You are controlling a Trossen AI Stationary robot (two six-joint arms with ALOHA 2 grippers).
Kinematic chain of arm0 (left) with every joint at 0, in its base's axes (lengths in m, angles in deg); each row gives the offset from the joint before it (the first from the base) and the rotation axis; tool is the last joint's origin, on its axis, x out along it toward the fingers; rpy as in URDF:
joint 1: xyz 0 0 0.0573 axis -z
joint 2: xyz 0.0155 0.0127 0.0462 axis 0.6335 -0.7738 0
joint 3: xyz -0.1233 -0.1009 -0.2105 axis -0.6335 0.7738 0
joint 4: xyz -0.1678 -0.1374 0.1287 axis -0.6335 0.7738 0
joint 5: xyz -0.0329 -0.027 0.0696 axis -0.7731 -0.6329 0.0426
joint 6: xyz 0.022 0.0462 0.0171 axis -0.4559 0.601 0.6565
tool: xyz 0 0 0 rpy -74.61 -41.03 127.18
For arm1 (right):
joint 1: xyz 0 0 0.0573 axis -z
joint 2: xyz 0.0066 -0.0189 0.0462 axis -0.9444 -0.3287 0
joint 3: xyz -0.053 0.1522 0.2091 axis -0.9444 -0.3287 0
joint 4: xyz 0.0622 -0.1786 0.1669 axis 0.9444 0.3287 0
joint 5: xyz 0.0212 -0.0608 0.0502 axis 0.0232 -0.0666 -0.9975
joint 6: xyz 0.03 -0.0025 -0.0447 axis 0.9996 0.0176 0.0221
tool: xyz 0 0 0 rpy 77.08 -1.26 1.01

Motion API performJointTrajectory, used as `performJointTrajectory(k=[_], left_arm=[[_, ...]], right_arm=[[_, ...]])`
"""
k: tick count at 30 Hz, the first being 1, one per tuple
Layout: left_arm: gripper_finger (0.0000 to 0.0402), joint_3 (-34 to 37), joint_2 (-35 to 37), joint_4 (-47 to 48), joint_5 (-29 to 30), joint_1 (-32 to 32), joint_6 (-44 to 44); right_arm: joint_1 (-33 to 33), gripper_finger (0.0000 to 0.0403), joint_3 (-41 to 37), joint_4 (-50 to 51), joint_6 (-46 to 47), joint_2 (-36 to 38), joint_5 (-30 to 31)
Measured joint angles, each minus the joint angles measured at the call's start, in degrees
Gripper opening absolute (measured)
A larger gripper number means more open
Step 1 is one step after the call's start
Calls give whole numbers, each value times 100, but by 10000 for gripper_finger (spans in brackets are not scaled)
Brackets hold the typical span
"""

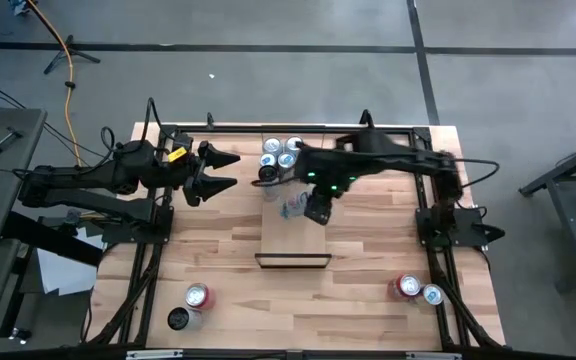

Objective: Place canned beverage on shelf
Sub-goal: Put the white pink soda can on the shelf aligned with the other white pink soda can

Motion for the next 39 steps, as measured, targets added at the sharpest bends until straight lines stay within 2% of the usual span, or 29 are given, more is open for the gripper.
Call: performJointTrajectory(k=[4, 10, 16, 20, 25, 31, 35, 39], left_arm=[[394, 0, 0, 182, 74, 0, 4], [394, 0, -101, 1116, 495, 9, -22], [394, 0, -577, 1673, 572, 283, -607], [394, 0, -1039, 1667, 605, 680, -745], [394, 0, -1731, 1606, 1138, 1097, -742], [389, 4, -2517, 1084, 1658, 1385, -536], [353, 189, -2780, -50, 2002, 1480, -304], [262, 424, -2773, -366, 2334, 1480, -583]], right_arm=[[194, 244, -85, -71, -513, -388, 18], [271, 244, -85, -52, -820, -755, 204], [284, 244, -86, -53, -954, -926, 200], [283, 244, -87, -53, -975, -928, 194], [239, 244, -87, -50, -1114, -928, 147], [126, 244, -87, -52, -1215, -935, 119], [79, 244, -87, -52, -1296, -937, 99], [79, 244, -87, -52, -1266, -939, 91]])
